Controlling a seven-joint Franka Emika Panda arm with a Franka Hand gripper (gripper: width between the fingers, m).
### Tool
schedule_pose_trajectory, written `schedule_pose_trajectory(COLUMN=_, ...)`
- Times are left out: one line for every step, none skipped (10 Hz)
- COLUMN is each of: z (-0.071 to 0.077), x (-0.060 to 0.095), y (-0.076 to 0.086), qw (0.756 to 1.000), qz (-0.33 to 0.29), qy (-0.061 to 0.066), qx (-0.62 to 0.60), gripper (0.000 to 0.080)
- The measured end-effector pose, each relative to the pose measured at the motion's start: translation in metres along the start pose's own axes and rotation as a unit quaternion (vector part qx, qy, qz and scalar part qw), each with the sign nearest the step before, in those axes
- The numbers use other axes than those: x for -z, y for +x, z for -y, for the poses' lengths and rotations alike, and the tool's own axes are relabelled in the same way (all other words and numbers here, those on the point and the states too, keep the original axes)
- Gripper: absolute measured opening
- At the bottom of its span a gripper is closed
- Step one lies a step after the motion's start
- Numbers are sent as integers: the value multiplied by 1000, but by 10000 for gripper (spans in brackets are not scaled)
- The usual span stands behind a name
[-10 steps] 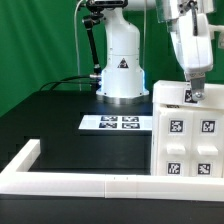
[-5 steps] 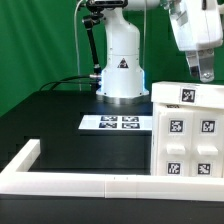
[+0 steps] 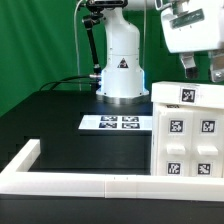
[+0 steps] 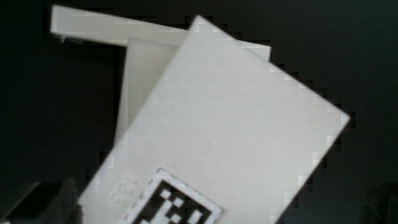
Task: Assemble cabinet
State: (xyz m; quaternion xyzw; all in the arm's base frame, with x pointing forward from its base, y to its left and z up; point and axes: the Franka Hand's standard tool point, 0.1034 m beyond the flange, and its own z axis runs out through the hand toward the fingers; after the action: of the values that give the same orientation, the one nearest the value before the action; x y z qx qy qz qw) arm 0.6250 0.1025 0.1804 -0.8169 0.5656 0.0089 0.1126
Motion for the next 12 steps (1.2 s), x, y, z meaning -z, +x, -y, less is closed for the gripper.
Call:
schedule_pose_trajectory(z=1, x=0, y=0, qw=997, qz=4, qy=-9, qx=82, gripper=797)
schedule_pose_trajectory(z=4, x=0, y=1, qw=989, qz=12, qy=-16, qx=144, gripper=797)
schedule_pose_trajectory(z=4, x=-1, y=1, qw=987, qz=10, qy=-12, qx=159, gripper=797)
schedule_pose_trajectory(z=4, x=-1, y=1, qw=980, qz=10, qy=-13, qx=198, gripper=797)
schedule_pose_trajectory(z=4, x=-1, y=2, qw=974, qz=10, qy=-12, qx=228, gripper=797)
schedule_pose_trajectory(z=4, x=-2, y=2, qw=963, qz=11, qy=-12, qx=269, gripper=797)
schedule_pose_trajectory(z=5, x=-1, y=2, qw=937, qz=2, qy=-16, qx=350, gripper=797)
schedule_pose_trajectory(z=6, x=-2, y=1, qw=904, qz=-6, qy=-23, qx=428, gripper=797)
schedule_pose_trajectory(z=6, x=-2, y=0, qw=869, qz=-7, qy=-27, qx=494, gripper=797)
schedule_pose_trajectory(z=6, x=-2, y=-1, qw=827, qz=-8, qy=-33, qx=562, gripper=797)
schedule_pose_trajectory(z=5, x=-2, y=-2, qw=790, qz=-6, qy=-41, qx=612, gripper=797)
schedule_pose_trajectory(z=5, x=-3, y=-2, qw=770, qz=-2, qy=-50, qx=636, gripper=797)
